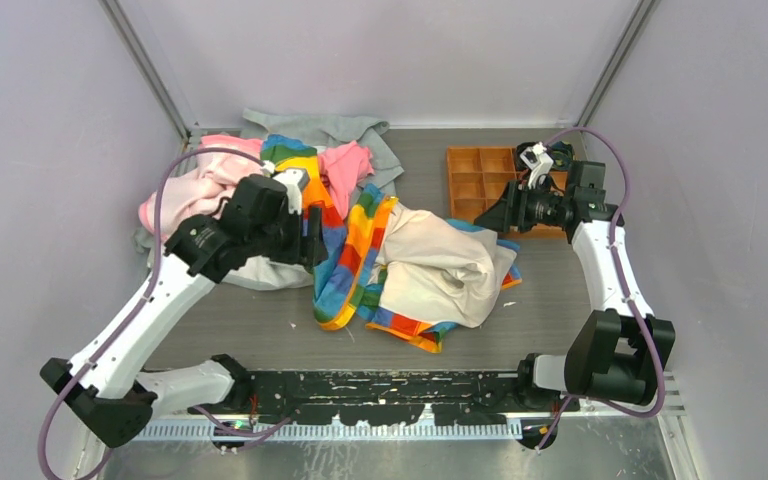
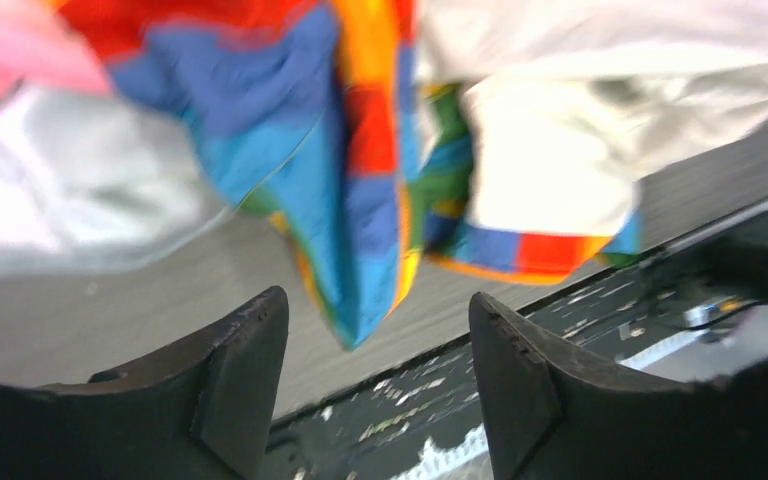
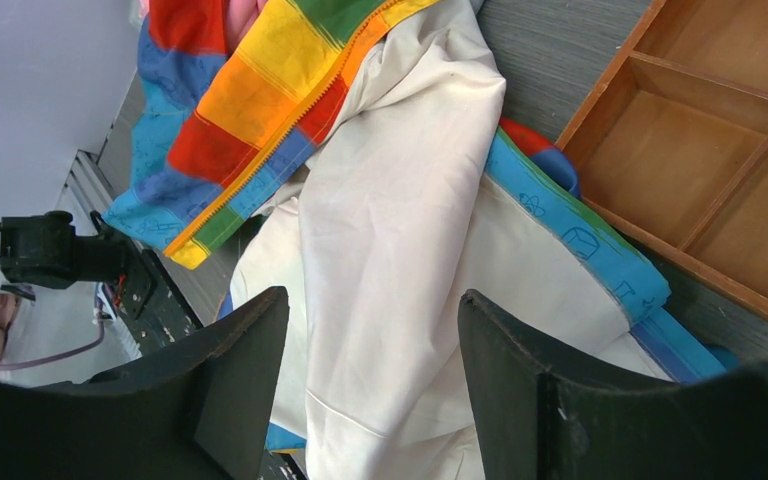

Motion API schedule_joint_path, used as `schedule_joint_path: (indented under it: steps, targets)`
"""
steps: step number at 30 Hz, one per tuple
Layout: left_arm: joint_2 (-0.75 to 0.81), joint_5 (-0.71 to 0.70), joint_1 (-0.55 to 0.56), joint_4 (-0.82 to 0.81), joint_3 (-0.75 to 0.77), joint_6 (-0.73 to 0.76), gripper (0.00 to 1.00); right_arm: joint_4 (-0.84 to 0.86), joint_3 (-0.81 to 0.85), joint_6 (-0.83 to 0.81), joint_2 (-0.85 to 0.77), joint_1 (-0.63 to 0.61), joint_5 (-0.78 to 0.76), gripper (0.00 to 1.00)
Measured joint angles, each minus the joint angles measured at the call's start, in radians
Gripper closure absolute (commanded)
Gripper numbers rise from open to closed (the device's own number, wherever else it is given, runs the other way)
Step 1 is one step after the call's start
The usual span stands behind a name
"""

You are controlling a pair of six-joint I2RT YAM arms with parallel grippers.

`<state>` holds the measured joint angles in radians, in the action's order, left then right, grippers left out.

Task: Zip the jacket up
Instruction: Flatten out the jacket at the center of the board.

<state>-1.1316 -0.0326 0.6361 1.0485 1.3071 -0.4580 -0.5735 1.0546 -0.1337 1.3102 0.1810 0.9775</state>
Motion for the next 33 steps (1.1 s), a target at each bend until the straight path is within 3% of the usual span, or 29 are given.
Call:
schedule_joint_path:
  steps: [5, 8, 13, 19, 25, 33]
  targets:
    - [-0.073, 0.141, 0.0, -0.172, 0.079, 0.03, 0.24, -0.004, 0.0, -0.009, 0.005, -0.003, -0.002, 0.32]
    - [-0.276, 0.159, 0.001, -0.238, 0.228, 0.057, 0.24, -0.007, 0.0, -0.018, 0.005, -0.003, -0.007, 0.32]
    - [-0.693, 0.008, 0.001, -0.216, 0.529, 0.111, 0.21, -0.014, 0.0, -0.026, 0.005, -0.003, -0.012, 0.32]
    - [-1.075, -0.153, 0.0, -0.016, 0.88, 0.214, 0.19, -0.023, 0.0, -0.03, 0.006, -0.003, -0.014, 0.32]
    - [-1.206, -0.23, 0.0, 0.067, 1.002, 0.322, 0.2, -0.034, 0.0, -0.034, 0.014, -0.003, -0.014, 0.32]
    - [-1.225, -0.146, -0.018, 0.078, 1.002, 0.366, 0.38, -0.042, 0.0, -0.044, 0.015, -0.003, -0.014, 0.32]
